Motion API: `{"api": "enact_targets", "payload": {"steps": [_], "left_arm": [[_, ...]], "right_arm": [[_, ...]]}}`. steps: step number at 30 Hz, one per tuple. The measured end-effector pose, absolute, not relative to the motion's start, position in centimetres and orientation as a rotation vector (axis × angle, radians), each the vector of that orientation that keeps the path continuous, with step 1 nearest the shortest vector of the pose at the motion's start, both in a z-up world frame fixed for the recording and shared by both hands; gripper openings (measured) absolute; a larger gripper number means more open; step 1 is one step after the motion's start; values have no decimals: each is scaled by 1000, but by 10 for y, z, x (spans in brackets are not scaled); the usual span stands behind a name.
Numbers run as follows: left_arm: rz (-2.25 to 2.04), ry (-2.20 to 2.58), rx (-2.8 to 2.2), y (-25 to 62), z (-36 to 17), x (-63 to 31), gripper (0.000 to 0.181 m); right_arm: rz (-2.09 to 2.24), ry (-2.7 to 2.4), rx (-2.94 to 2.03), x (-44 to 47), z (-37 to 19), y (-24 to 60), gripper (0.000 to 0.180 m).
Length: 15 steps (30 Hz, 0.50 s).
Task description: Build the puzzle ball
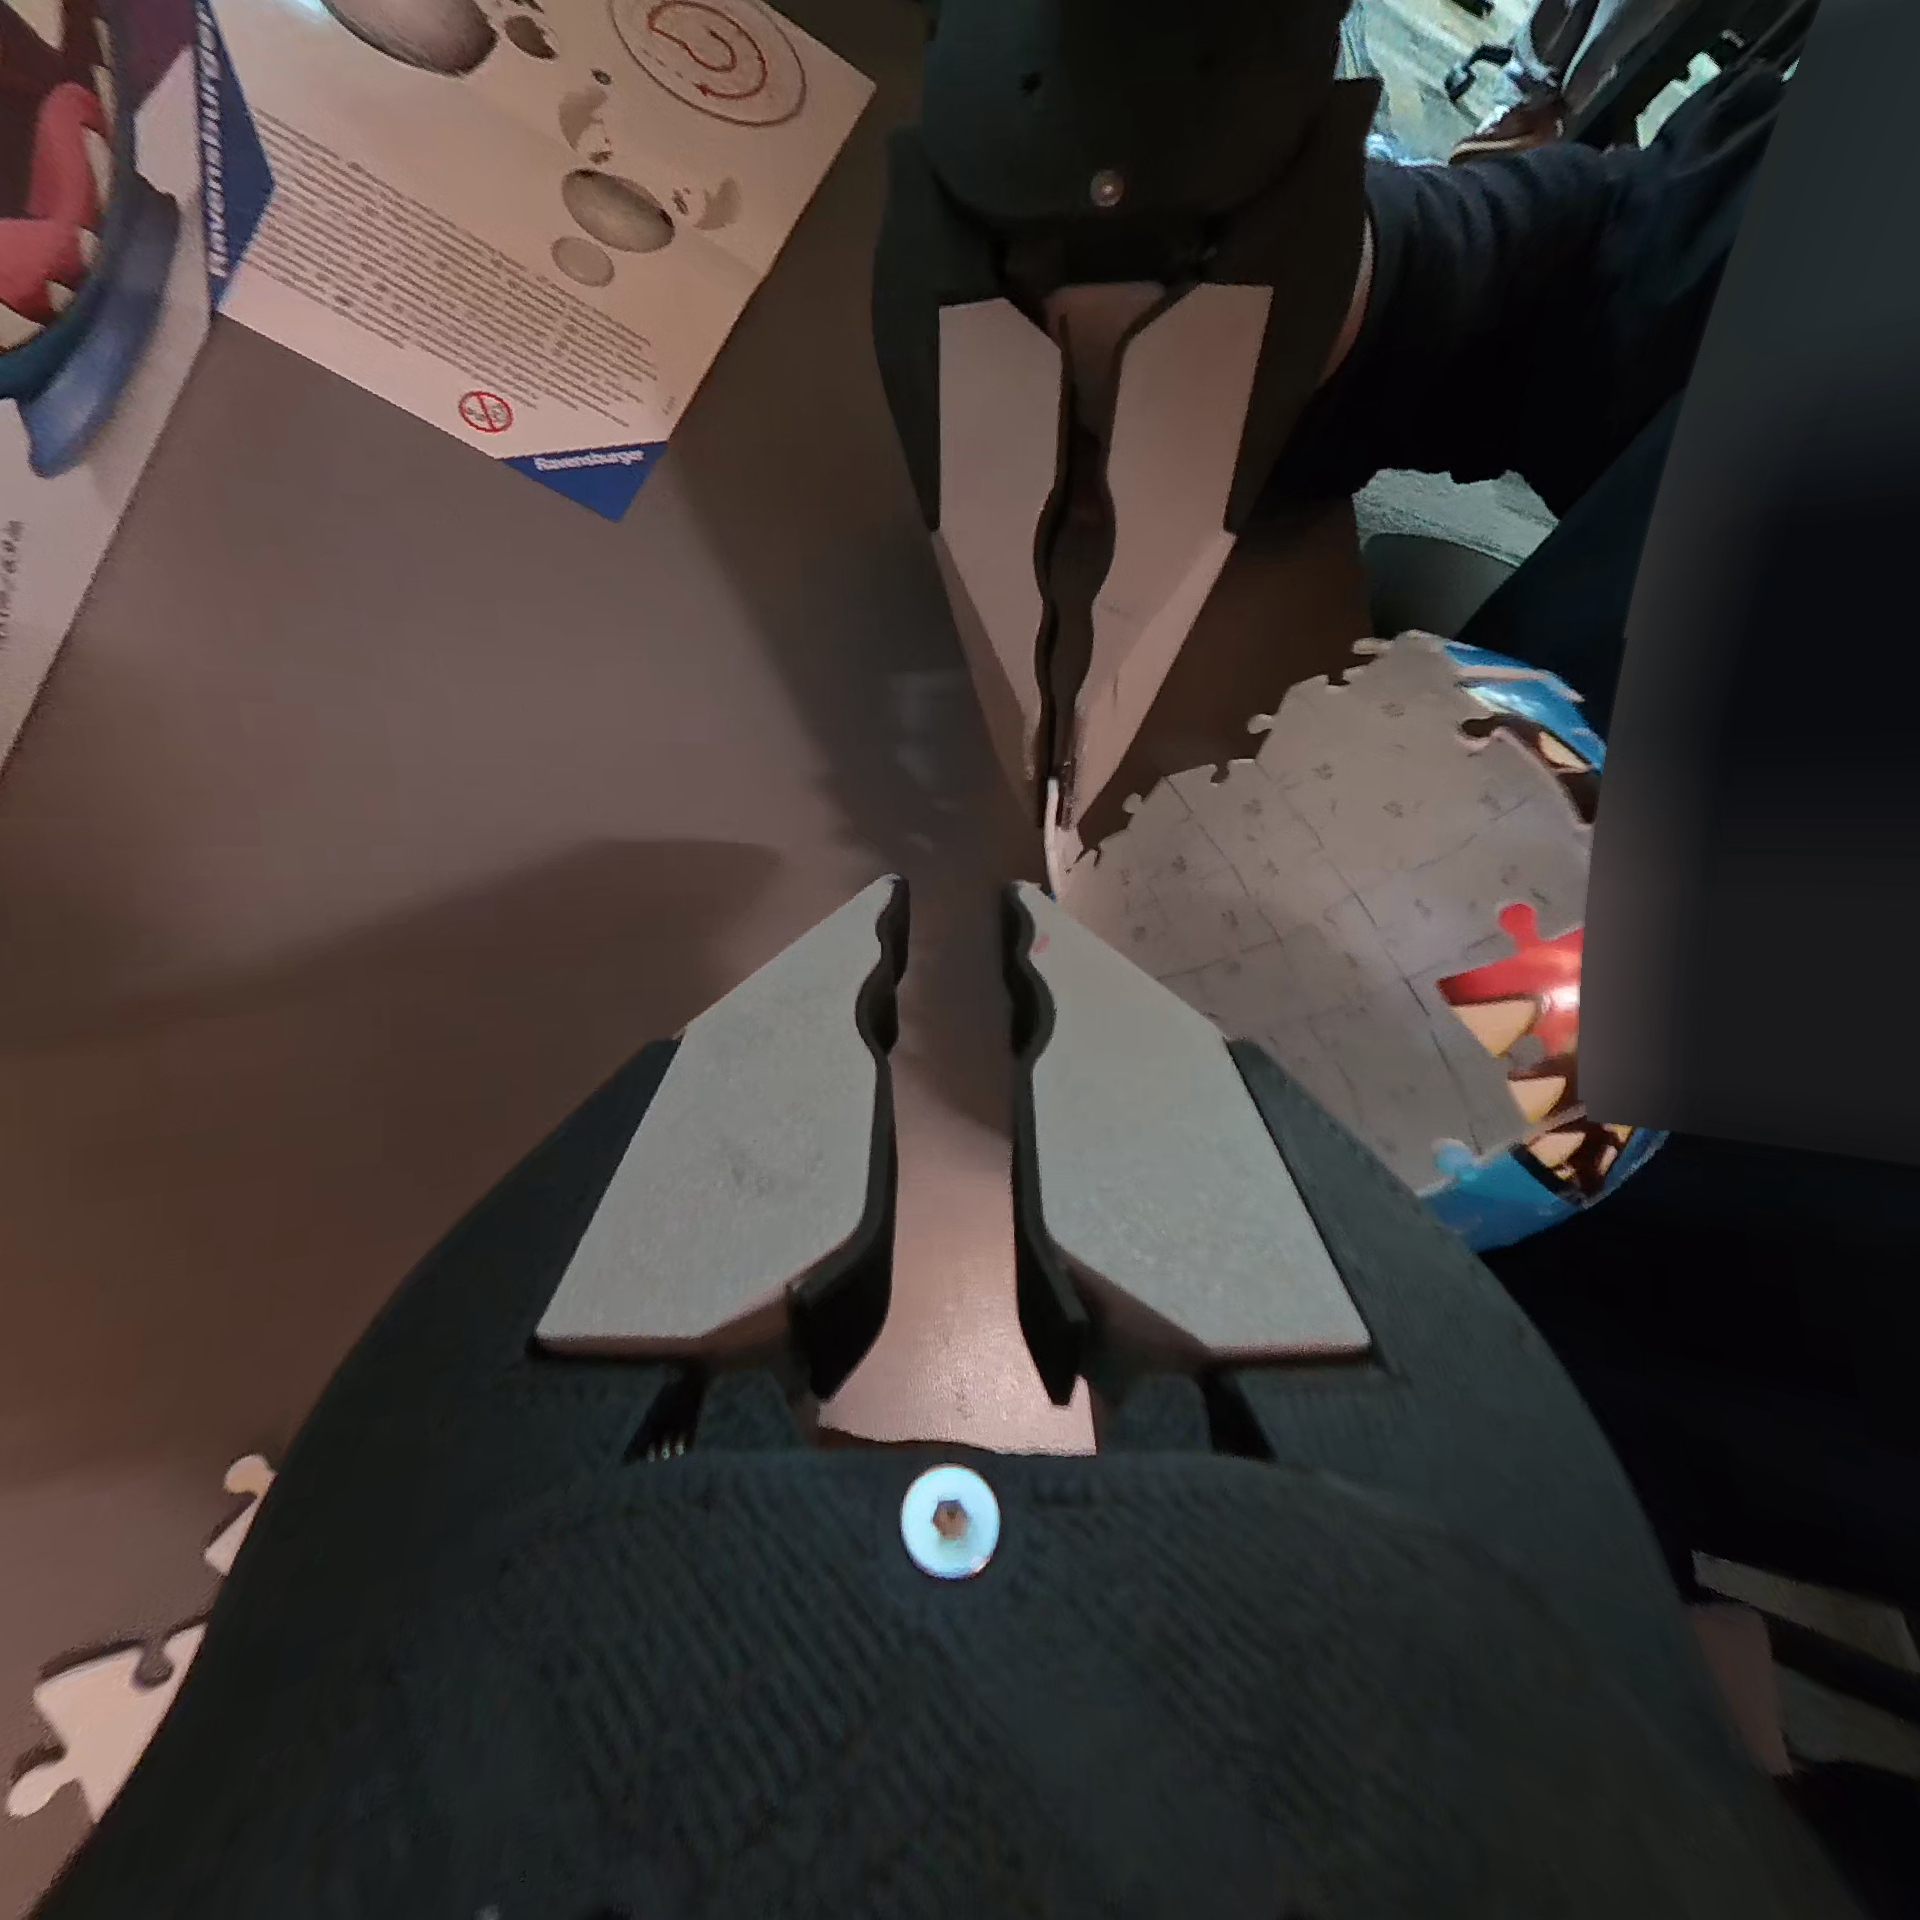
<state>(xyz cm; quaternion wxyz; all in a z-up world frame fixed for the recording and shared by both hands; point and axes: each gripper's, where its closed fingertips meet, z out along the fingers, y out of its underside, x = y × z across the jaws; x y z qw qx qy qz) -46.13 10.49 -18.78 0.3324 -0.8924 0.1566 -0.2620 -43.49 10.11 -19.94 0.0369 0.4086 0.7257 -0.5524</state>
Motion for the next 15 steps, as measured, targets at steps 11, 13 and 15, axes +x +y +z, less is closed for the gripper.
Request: {"api": "enact_targets", "payload": {"steps": [11,13,15], "left_arm": [[-734,450,-2332,101,-188,-450,16],[-744,471,-2343,100,-191,-446,16],[-755,484,-2353,99,-194,-442,16]], "right_arm": [[-1686,2240,1252,-435,-200,97,0],[-1677,2250,1250,-435,-201,96,0],[-1671,2259,1248,-435,-202,96,0]]}}
